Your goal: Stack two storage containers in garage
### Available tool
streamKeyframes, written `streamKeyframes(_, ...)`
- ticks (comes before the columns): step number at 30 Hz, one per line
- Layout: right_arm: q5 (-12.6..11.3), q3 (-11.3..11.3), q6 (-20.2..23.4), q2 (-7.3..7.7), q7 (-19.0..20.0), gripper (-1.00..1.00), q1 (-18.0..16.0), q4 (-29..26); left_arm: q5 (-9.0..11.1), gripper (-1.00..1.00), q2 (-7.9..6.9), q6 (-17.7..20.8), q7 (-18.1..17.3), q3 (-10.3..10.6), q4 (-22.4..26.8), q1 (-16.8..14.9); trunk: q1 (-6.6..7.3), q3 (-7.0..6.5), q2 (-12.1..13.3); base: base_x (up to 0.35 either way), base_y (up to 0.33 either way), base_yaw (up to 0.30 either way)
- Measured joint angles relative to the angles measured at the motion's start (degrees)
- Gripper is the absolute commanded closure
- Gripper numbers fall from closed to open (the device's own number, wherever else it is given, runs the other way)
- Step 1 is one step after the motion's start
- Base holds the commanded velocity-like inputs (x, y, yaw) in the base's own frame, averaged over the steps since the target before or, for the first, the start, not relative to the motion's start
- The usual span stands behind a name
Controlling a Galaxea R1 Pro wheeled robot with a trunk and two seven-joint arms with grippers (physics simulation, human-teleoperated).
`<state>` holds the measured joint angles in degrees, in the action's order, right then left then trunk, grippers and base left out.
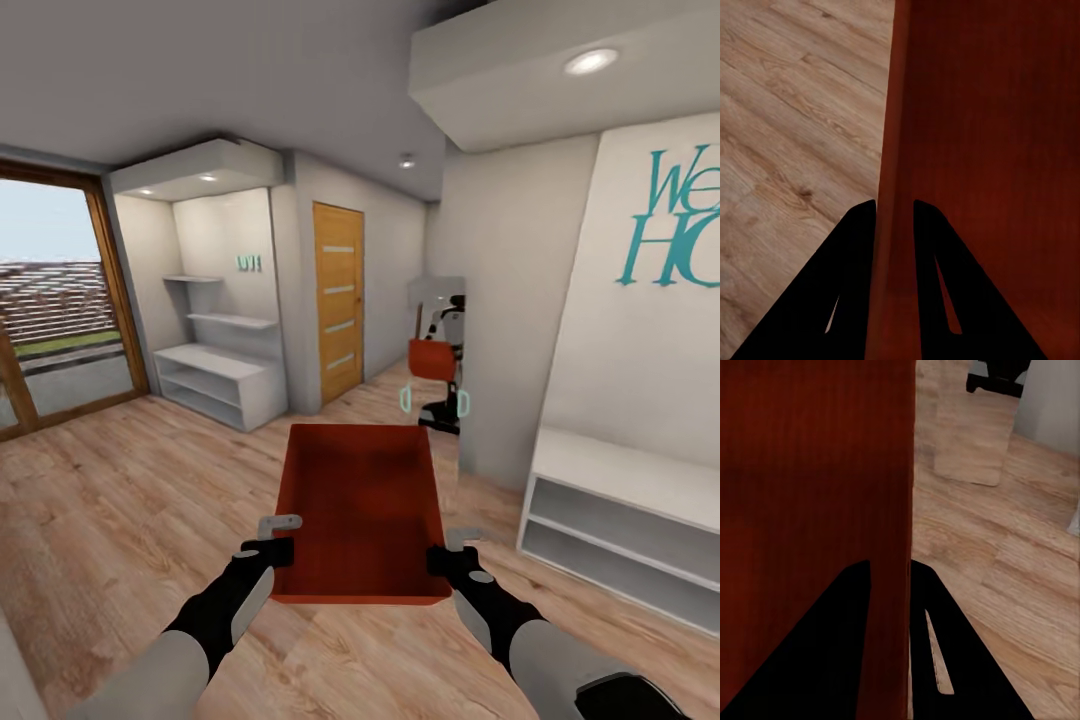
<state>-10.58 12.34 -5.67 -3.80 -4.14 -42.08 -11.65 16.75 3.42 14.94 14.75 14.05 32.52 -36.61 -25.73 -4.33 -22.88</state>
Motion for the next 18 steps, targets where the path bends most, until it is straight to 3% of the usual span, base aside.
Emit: streamKeyframes(18,0.0,0.0,0.0,0.0,0.0,1.0,0.0,0.0,0.0,1.0,0.0,0.0,0.0,0.0,0.0,0.0,0.0,0.0,0.0,0.323,0.0,0.27)
